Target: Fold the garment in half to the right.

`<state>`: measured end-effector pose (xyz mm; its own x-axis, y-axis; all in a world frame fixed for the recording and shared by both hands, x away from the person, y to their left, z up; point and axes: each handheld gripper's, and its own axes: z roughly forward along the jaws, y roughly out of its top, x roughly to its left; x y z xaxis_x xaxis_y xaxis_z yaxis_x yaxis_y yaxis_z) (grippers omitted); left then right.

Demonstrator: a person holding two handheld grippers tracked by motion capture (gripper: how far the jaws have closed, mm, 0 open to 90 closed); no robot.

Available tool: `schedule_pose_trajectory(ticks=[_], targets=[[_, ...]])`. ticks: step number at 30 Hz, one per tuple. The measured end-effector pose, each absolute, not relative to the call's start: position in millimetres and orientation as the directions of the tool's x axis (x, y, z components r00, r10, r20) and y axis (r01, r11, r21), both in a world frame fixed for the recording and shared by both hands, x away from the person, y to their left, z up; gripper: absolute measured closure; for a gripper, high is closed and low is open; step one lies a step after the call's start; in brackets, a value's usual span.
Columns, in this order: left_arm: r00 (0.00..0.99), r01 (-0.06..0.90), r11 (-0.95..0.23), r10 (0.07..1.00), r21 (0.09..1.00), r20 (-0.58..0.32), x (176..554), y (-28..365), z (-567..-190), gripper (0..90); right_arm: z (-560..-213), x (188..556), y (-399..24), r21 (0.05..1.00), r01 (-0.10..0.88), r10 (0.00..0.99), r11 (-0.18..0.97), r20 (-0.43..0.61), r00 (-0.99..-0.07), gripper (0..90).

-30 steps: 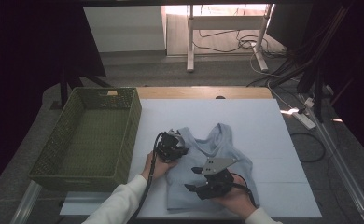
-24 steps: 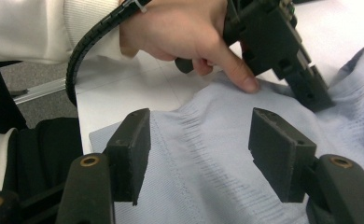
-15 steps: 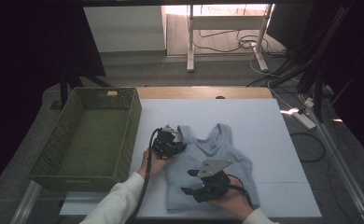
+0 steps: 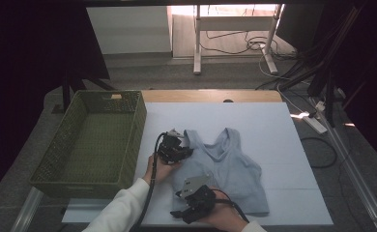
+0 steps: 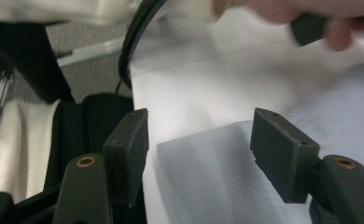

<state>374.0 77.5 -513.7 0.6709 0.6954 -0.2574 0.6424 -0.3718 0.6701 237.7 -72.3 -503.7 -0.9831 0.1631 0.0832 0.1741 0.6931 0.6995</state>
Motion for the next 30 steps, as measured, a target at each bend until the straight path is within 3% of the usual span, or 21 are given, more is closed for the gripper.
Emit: schedule_pose_trajectory(ticks=[11,18,24,30], targets=[[0.671,0.644,-0.372,0.695,0.669,-0.26,374.6,78.0,-514.0,82.4,-522.2,228.1,-53.1,0.577,0.113,0.15,0.809,-0.017,-0.989,33.8],[0.669,0.645,-0.368,0.695,0.67,-0.262,374.3,79.0,-512.8,82.4,-522.1,227.3,-51.6,0.572,0.109,0.181,0.813,-0.07,-0.981,47.6],[0.667,0.645,-0.361,0.697,0.673,-0.265,373.7,79.1,-512.3,82.4,-520.2,231.5,-54.7,0.571,0.105,0.208,0.814,-0.117,-0.971,75.2],[0.669,0.644,-0.361,0.694,0.675,-0.267,374.0,79.6,-511.7,82.4,-520.3,238.5,-60.4,0.602,0.169,0.238,0.781,-0.035,-0.971,78.7]])
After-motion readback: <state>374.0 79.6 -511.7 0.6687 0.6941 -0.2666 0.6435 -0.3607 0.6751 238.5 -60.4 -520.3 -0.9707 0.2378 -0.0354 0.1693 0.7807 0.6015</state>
